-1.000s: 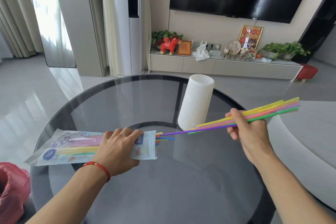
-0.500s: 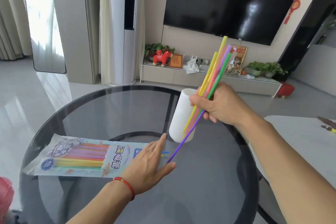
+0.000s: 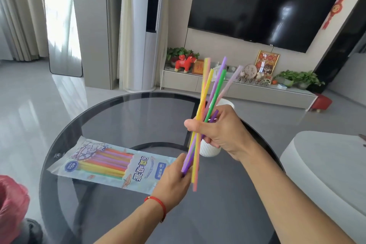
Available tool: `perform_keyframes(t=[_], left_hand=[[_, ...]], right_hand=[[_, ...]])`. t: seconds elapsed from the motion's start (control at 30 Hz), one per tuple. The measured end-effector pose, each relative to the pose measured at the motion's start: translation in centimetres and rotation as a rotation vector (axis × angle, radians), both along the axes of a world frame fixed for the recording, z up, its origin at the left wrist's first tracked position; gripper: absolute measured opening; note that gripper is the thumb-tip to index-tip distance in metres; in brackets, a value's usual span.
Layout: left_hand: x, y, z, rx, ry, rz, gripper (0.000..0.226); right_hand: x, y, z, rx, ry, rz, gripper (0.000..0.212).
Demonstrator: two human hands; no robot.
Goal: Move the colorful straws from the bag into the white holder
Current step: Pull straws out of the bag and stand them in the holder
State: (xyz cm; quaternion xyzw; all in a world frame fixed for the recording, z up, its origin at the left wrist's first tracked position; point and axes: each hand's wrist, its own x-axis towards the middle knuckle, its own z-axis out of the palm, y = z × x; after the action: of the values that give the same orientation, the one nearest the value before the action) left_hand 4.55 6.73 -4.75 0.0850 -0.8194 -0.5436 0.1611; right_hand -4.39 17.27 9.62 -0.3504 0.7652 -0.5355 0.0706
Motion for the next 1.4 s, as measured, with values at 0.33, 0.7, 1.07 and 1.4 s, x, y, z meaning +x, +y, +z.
perform_keyframes(t=[0.33, 0.7, 1.07, 1.4], left_hand=[[0.4, -0.6, -0.5, 0.096, -0.130, -0.214, 0.086], [0.6, -1.4, 0.6, 0.017, 0.005, 0.062, 0.049], [0.3, -2.3, 0.9, -0.221, 0.012, 0.255, 0.023], [0.3, -3.3, 1.2, -0.277, -0.011, 0.391, 0.021]], right_hand=[[-1.3, 3.9, -2.3, 0.080, 0.354, -0.332, 0.056], [-1.2, 4.4, -9.9, 0.151, 0.364, -0.319, 0.056], [-1.5, 5.6, -9.8, 0.108, 0.154, -0.373, 0.052], [-6.8, 4.0, 0.8, -0.698, 0.016, -0.640, 0.024]])
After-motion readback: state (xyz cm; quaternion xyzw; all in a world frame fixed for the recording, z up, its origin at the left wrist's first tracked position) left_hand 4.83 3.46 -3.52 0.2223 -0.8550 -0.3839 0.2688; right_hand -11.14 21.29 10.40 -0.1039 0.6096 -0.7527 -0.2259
